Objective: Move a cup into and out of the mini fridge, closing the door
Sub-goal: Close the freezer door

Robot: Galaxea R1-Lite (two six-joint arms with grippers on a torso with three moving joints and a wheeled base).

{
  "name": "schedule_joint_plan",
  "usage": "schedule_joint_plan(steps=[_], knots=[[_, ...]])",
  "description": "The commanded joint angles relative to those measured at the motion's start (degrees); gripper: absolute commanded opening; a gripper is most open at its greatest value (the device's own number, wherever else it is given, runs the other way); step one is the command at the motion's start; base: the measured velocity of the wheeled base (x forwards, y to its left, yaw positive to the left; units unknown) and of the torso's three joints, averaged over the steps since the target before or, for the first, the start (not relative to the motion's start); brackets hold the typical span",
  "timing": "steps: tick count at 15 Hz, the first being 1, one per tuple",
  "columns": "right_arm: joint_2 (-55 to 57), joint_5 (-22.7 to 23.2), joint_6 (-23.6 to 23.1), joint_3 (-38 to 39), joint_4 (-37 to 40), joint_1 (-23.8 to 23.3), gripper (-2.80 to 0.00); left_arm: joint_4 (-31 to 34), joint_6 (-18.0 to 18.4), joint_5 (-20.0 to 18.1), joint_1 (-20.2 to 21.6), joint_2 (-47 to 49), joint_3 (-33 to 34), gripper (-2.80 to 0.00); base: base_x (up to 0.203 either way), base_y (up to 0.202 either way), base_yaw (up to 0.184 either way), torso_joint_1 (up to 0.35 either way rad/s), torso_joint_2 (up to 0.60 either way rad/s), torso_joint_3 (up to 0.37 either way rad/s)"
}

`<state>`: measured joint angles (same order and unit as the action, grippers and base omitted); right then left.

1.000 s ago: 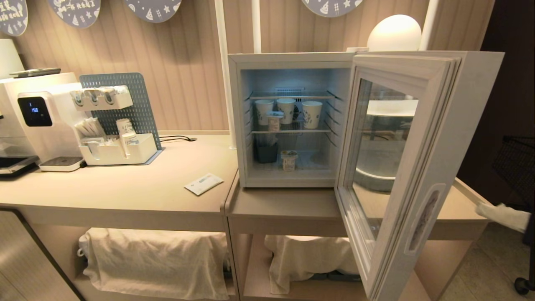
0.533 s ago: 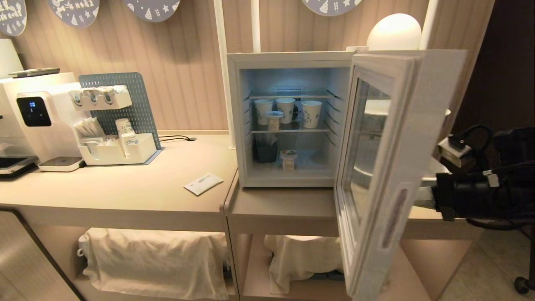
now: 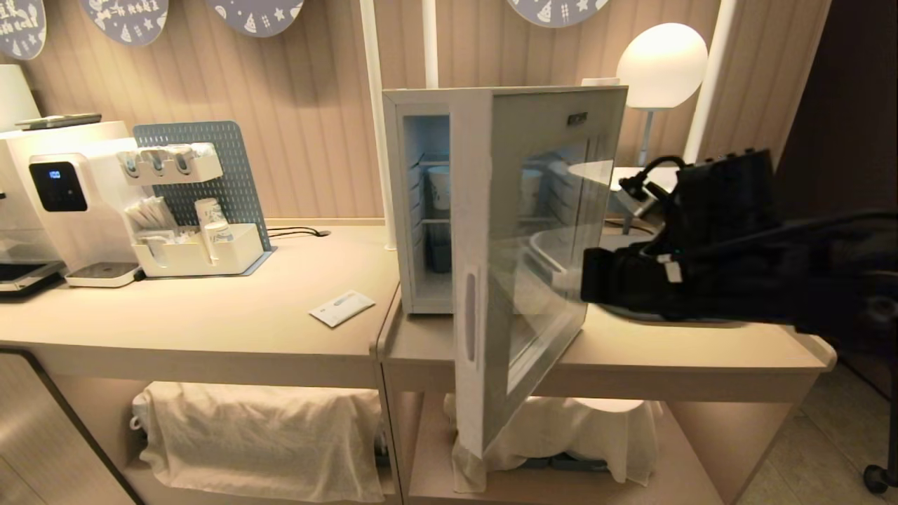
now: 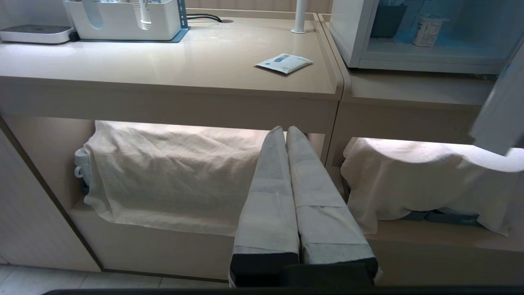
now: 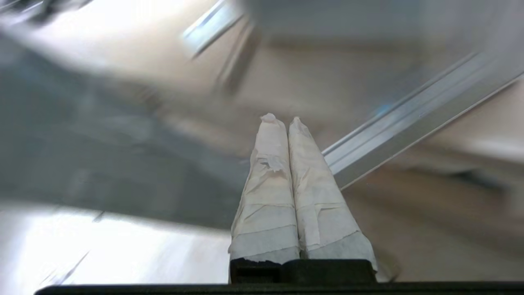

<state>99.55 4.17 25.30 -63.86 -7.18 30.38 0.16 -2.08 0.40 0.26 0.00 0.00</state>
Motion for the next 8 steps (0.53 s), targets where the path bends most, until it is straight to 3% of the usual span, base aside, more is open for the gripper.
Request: schedule_joint_plan(steps=[1,4,8], knots=[[9.8,-19.8,-2.6,-12.8,3.2,4.0,-2.8,0.0,0.0,0.0,0.0,0.1,0.1,-2.8,0.0,0.0,0.0,0.0,0.0,0.0],[17.1,-25.6,-7.4,-23.6,5.8,6.0,-2.8,0.0,0.0,0.0,0.0,0.1,0.1,-2.8,0.0,0.0,0.0,0.0,0.0,0.0],[24.5,-26.5,-9.9,-31.6,6.1,8.4,-2.8,0.0,0.0,0.0,0.0,0.1,0.1,-2.8,0.0,0.0,0.0,0.0,0.0,0.0]])
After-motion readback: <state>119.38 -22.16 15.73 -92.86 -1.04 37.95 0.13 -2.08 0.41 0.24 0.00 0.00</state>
